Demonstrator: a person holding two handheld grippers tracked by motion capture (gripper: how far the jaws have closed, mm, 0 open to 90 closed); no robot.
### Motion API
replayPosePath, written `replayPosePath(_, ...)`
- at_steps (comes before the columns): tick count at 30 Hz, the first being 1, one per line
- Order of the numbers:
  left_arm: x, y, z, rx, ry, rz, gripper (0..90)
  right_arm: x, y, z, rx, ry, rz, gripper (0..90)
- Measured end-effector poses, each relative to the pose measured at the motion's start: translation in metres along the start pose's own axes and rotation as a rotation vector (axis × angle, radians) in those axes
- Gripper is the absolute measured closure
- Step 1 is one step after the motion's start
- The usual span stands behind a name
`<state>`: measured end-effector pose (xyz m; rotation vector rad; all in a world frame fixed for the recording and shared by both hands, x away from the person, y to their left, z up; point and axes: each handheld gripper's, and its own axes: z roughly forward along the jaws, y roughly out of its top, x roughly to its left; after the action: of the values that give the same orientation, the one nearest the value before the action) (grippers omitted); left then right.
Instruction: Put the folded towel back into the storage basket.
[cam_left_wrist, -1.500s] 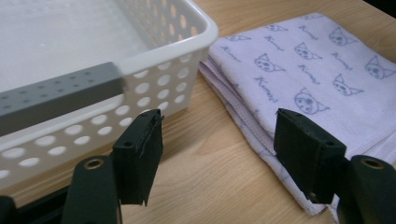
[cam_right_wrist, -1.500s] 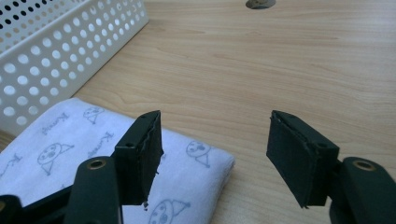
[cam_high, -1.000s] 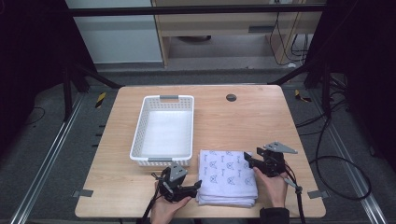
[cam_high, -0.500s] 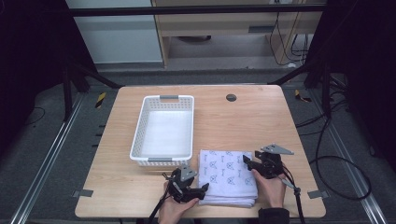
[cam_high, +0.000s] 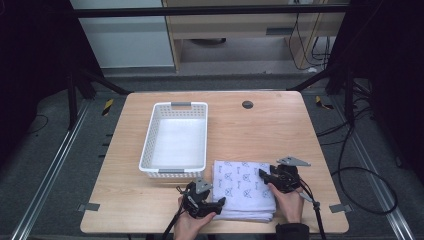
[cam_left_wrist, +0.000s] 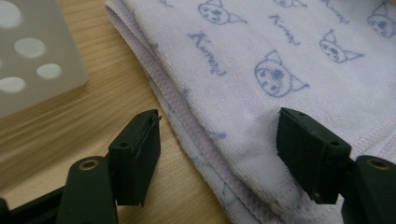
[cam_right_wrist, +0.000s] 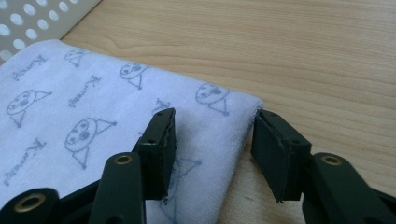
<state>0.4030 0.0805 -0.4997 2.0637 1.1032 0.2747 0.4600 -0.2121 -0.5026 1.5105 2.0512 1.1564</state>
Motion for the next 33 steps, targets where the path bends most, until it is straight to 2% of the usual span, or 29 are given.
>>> replayPosePath(2, -0.001, 0.0, 0.0, 0.0, 0.01, 0.007, 29.8, 0.0, 0.0, 0.001, 0.004, 0.0, 0.003, 50.4)
replayPosePath(5, -0.004, -0.001, 0.001, -0.005, 0.03, 0.017, 29.9, -0.002, 0.0, 0.003, 0.02, 0.009, 0.037, 50.8)
replayPosePath(7, -0.004, -0.001, 0.001, -0.005, 0.03, 0.015, 30.0, -0.002, -0.001, 0.003, 0.022, 0.009, 0.042, 51.4)
replayPosePath(8, -0.004, -0.001, 0.001, -0.007, 0.02, 0.01, 33.7, -0.002, -0.001, 0.004, 0.023, 0.014, 0.046, 52.3)
replayPosePath(9, -0.005, -0.002, 0.001, -0.021, -0.007, 0.002, 38.1, -0.002, -0.001, 0.004, 0.023, 0.019, 0.051, 52.8)
replayPosePath(10, -0.006, -0.002, 0.001, -0.023, -0.004, -0.001, 41.0, -0.002, -0.001, 0.004, 0.024, 0.023, 0.053, 53.6)
replayPosePath(15, -0.007, -0.001, 0.001, -0.018, -0.004, -0.015, 43.7, -0.002, -0.001, 0.004, 0.029, 0.032, 0.067, 58.5)
replayPosePath(18, -0.006, -0.001, 0.002, -0.016, -0.033, -0.027, 51.3, 0.0, -0.002, 0.004, 0.03, 0.031, 0.086, 62.3)
replayPosePath(22, -0.006, -0.002, 0.002, -0.022, -0.051, -0.047, 57.7, 0.002, -0.002, 0.003, 0.027, 0.033, 0.103, 66.8)
replayPosePath(27, -0.007, -0.002, 0.001, -0.028, -0.051, -0.04, 65.4, 0.004, -0.003, 0.003, 0.02, 0.025, 0.098, 70.6)
replayPosePath(29, -0.009, -0.001, 0.0, -0.029, -0.043, -0.019, 68.2, 0.005, -0.004, 0.003, 0.008, 0.024, 0.107, 72.5)
replayPosePath(31, -0.009, -0.001, 0.0, -0.027, -0.047, -0.019, 69.4, 0.006, -0.004, 0.003, 0.005, 0.019, 0.103, 73.1)
replayPosePath(32, -0.007, 0.0, 0.0, -0.026, -0.057, -0.033, 69.4, 0.007, -0.004, 0.002, 0.005, 0.015, 0.104, 73.9)
replayPosePath(33, -0.007, 0.0, 0.0, -0.026, -0.061, -0.037, 70.2, 0.008, -0.003, 0.002, 0.004, 0.004, 0.084, 74.5)
